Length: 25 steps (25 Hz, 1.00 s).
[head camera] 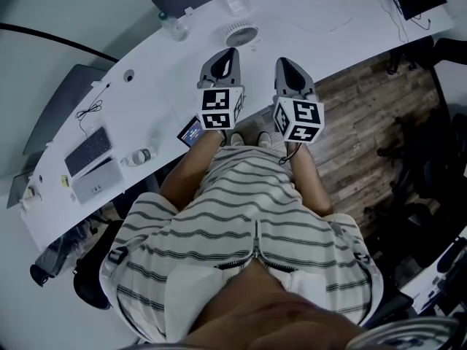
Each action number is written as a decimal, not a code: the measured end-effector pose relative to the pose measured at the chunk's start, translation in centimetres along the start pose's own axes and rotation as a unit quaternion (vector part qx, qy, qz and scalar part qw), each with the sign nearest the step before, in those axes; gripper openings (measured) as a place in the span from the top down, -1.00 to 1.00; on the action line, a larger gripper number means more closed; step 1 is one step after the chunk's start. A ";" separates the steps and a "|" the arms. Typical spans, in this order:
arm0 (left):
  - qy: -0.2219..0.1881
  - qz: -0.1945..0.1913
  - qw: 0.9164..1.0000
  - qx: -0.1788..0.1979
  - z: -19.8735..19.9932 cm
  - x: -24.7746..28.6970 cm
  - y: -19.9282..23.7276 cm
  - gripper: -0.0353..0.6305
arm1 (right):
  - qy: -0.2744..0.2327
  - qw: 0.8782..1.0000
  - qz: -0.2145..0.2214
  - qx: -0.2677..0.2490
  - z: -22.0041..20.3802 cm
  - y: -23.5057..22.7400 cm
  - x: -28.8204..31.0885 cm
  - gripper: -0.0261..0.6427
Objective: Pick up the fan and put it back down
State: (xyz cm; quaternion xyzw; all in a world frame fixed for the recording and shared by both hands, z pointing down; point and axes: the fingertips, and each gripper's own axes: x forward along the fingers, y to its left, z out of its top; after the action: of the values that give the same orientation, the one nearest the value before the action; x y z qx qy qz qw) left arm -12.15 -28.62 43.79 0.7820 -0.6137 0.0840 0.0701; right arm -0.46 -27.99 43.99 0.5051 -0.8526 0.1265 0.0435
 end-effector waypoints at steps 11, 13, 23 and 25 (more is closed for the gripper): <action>-0.019 0.007 1.000 -0.005 0.7 -2.1 -1.9 0.88 | -0.003 1.000 0.009 -0.010 0.0 0.8 -0.5 0.89; -0.021 0.008 1.000 -0.004 0.8 -2.3 -2.2 0.88 | -0.002 1.000 0.009 -0.010 -0.1 0.8 -0.6 0.89; -0.028 0.013 1.000 0.000 0.7 -2.6 -2.9 0.88 | 0.001 1.000 0.018 -0.018 -0.2 0.9 -0.6 0.89; -0.029 0.013 0.999 0.000 0.9 -2.7 -3.0 0.88 | 0.000 1.000 0.019 -0.018 -0.1 0.9 -0.5 0.89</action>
State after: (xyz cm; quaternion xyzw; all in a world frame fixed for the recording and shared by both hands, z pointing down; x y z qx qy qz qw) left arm -9.79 -25.52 42.32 0.7758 -0.6258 0.0623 0.0510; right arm -0.99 -27.08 43.86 0.4881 -0.8640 0.1123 0.0504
